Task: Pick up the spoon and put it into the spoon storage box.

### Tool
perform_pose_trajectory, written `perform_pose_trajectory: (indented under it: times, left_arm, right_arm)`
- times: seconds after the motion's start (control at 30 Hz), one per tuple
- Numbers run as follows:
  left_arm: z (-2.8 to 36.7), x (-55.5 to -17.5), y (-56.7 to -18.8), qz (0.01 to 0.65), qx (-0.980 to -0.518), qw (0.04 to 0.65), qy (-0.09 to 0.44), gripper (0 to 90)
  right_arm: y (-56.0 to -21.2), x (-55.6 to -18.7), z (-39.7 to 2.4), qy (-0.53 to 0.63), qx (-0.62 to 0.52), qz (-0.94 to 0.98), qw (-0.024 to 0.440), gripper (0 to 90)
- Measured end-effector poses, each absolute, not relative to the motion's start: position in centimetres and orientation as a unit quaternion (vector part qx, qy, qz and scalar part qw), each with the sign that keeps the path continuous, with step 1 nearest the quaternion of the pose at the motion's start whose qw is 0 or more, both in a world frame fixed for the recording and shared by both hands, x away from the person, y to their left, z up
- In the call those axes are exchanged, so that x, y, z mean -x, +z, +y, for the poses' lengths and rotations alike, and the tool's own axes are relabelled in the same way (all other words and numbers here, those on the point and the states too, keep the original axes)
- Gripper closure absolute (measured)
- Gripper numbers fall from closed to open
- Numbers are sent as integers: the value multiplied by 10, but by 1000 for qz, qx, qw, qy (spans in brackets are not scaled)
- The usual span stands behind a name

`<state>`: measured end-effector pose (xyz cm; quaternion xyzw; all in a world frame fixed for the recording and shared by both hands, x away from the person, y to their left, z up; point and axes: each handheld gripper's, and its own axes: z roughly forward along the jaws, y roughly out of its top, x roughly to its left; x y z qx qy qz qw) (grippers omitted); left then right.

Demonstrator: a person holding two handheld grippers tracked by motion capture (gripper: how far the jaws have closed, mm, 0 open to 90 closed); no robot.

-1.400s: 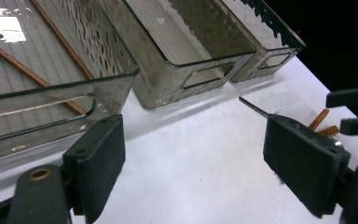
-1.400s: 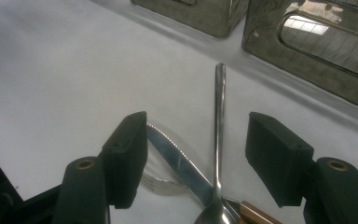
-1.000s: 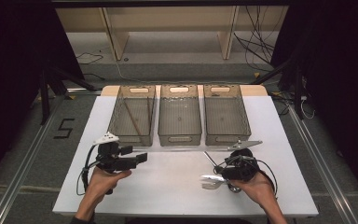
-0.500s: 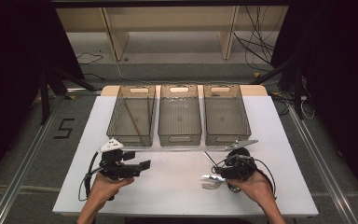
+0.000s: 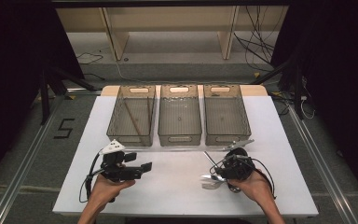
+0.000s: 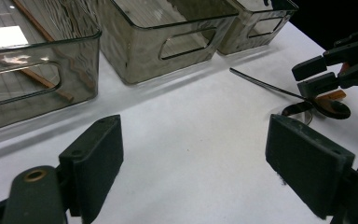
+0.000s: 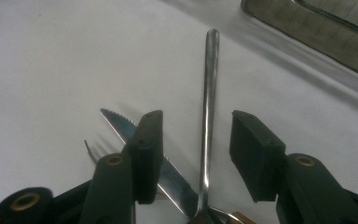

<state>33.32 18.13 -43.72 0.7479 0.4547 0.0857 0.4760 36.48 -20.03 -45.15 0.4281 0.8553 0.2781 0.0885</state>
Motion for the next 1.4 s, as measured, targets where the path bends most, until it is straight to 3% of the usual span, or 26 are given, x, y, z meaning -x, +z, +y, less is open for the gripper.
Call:
perform_pose_trajectory:
  times: [0.77,1.17,1.4]
  left_arm:
    - [177,-331,-441,449,-755,471,83,187]
    - [177,-331,-440,450,-752,475,82,188]
    - [176,-331,-442,450,-754,473,76,188]
  right_arm:
    - [-468,-370,-188,198,-421,880,99,768]
    - [-465,-370,-189,213,-419,876,103,900]
    - [-460,-369,-191,227,-414,876,97,900]
